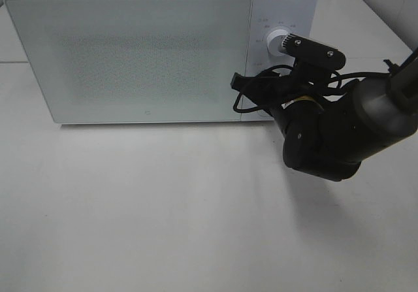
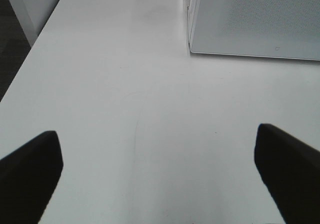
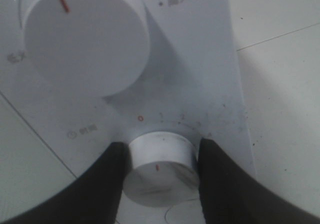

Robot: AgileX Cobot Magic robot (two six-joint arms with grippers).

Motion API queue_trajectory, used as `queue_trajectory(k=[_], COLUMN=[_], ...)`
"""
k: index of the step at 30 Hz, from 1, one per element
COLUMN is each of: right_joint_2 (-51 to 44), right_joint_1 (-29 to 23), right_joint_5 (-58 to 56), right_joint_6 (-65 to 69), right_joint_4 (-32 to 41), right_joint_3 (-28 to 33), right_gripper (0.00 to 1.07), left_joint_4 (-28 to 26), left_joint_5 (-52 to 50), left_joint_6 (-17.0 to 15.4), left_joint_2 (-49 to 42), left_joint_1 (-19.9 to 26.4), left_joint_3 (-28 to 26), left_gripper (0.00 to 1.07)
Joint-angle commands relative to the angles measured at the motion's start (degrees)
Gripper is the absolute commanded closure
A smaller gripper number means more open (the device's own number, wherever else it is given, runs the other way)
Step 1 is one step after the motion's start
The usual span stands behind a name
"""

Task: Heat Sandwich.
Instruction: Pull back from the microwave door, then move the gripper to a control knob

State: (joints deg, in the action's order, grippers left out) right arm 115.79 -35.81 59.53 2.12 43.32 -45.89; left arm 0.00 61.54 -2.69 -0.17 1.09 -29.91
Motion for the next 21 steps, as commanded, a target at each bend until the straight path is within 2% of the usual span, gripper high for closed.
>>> queue_trajectory(k=[1,13,21], right_joint_2=[-0.2,-0.2,-0.2], right_joint_1=[0.2,0.2,0.2], right_joint_5=[0.7,5.2,10.1], right_joint_6=[9.3,43.7,60.2], right_joint_4=[0.2,-3.1,-4.4], right_joint_3=[-0.5,-0.5,-0.5], right_gripper=[0.89,0.89,0.89], left_joint_4=[-0.4,-0.4,-0.4], left_joint_5=[-0.5,-0.5,-0.5], left_joint_6=[0.0,0.0,0.0], left_joint_2=[-1.1,-1.1,-1.1], left_joint_1=[0.2,0.2,0.2], left_joint_3=[0.2,0.2,0.2], left_gripper=[0.06,0.06,0.06])
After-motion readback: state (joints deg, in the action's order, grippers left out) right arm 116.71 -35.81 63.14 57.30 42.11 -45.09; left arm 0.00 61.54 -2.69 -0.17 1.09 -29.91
